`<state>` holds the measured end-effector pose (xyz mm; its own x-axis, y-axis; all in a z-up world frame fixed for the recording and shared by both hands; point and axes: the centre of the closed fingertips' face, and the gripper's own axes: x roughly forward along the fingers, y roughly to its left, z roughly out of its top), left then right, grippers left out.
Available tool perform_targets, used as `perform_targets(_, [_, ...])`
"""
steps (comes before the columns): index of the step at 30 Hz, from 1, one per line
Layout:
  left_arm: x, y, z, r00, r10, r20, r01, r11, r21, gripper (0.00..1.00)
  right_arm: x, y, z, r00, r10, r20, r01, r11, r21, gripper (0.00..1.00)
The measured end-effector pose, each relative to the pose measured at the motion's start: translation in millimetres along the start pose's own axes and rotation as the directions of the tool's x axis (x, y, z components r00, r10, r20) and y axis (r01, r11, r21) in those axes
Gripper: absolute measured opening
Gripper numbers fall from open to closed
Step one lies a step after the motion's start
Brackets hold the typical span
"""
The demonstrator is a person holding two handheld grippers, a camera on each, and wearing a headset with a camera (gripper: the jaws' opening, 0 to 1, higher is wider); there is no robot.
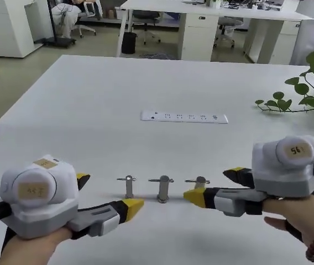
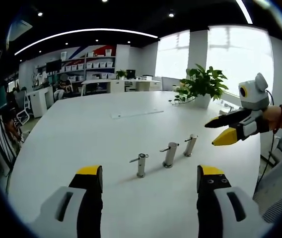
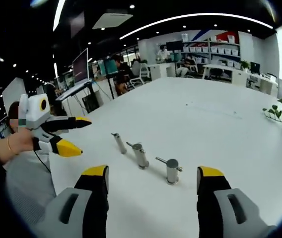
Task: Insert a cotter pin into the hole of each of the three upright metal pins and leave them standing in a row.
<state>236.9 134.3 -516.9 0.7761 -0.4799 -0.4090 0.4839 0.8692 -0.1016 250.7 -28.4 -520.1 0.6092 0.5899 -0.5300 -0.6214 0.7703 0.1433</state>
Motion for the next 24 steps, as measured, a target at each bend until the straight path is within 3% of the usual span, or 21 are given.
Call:
perform_targets(12, [-11.7, 2.2, -2.5, 0.9991, 0.041, -0.005, -0.041, 0.999, 0.017, 0.9, -8.7, 7.4, -7.2, 0.9943, -0.061, 0.088, 0.053, 0.994, 0.093, 0.79])
perform_targets(18, [-15.9, 8.0, -6.7, 0.9975, 0.07, -0.006, -0.07, 0.998, 0.0, 0.96, -11.6, 14.7, -11.0, 0.9951, -0.056, 0.081, 0.05, 0.996, 0.076, 0.83])
perform_targets(24, [-20.0, 6.4, -7.0, 0.9979, 0.065, -0.004, -0.065, 0.998, 0.004, 0.99, -13.9, 15.7, -9.6, 0.9935, -0.062, 0.095, 0.054, 0.995, 0.083, 0.86])
